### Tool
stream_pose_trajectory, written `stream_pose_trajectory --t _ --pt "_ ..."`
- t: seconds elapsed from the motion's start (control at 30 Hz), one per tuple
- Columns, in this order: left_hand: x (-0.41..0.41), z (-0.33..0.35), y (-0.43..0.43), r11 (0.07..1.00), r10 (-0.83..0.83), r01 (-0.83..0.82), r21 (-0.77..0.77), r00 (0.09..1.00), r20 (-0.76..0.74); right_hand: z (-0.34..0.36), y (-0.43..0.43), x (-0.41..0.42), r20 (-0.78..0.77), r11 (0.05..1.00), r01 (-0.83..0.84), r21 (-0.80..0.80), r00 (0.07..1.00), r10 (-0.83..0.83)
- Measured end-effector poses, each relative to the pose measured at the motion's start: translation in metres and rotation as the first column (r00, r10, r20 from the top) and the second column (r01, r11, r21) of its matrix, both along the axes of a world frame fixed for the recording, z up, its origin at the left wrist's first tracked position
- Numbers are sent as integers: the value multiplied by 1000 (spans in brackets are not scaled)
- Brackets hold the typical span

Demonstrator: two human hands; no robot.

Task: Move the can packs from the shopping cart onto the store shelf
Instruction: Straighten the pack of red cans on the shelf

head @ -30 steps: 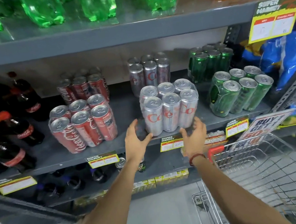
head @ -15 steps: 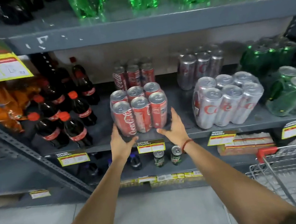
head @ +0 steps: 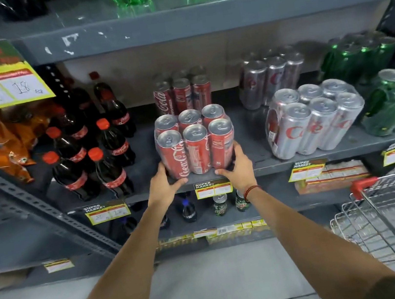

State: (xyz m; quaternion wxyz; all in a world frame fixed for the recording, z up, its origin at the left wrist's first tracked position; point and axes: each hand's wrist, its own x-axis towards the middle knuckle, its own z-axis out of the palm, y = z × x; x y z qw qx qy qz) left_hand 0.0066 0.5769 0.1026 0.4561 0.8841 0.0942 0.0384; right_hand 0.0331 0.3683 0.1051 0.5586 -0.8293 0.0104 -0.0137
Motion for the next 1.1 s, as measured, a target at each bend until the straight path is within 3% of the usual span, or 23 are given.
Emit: stream_pose_trajectory --t 0.8,1.1 --pt "-4 6 4 993 -29 33 110 999 -32 -6 4 -16 -26 986 114 -122 993 -118" --pt "-14 18 -14 997 55 -53 52 998 -41 7 -2 -21 -41 990 25 -141 999 -31"
